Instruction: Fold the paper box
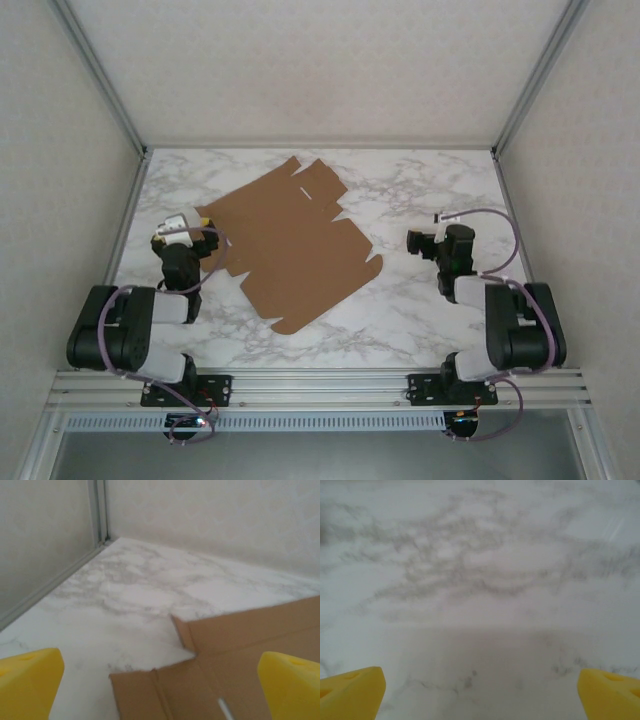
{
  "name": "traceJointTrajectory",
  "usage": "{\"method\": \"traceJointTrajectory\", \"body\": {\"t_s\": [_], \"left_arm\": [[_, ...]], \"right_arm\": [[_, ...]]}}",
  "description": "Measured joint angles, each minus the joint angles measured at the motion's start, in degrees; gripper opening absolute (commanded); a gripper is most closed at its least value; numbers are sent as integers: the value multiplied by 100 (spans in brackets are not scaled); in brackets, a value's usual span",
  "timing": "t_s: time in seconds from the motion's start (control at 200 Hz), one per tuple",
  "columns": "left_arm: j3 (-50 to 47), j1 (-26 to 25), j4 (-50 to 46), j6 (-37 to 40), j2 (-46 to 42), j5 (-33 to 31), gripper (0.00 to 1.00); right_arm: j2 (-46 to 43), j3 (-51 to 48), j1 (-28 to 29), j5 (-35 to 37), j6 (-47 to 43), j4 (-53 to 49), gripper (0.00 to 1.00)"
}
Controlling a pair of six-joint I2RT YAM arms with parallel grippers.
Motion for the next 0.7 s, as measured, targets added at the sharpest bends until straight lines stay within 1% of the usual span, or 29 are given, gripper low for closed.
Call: {"method": "traceJointTrajectory", "body": {"t_s": [0.08,0.175,0.28,0.335,0.391,0.406,0.471,0.526,0.596,0.641,0.701], "left_arm": [[214,-380,-328,26,-640,-367,99],[509,-822,-734,-31,-1593,-516,99],[1290,-1231,-1547,-382,-2400,-560,99],[1845,-1379,-2107,-719,-2653,-603,100],[2535,-1447,-2997,-1397,-2774,-905,100],[2761,-1429,-3307,-1733,-2776,-1045,100],[3373,-1268,-4242,-2594,-2765,-1410,99],[3473,-1001,-4680,-3147,-2767,-1392,99],[3335,-767,-5182,-3685,-2691,-1320,99],[3307,-743,-5517,-3847,-2463,-1134,99],[3316,-782,-5864,-3901,-2022,-748,99]], "right_arm": [[-841,422,339,66,-76,-619,99],[-1676,1272,975,203,-146,-1399,99],[-1980,2505,1803,697,-173,-2297,99],[-1941,3213,2055,798,-48,-2922,99],[-1829,3882,2090,833,219,-3606,99],[-1786,4065,2079,841,343,-3783,99],[-1652,4540,1917,640,721,-4264,99],[-1508,4745,1727,363,1003,-4605,98],[-1064,5149,1572,87,1303,-5202,98],[-691,5298,1578,-111,1427,-5353,97],[-334,5204,1657,-350,1552,-5460,97]]}}
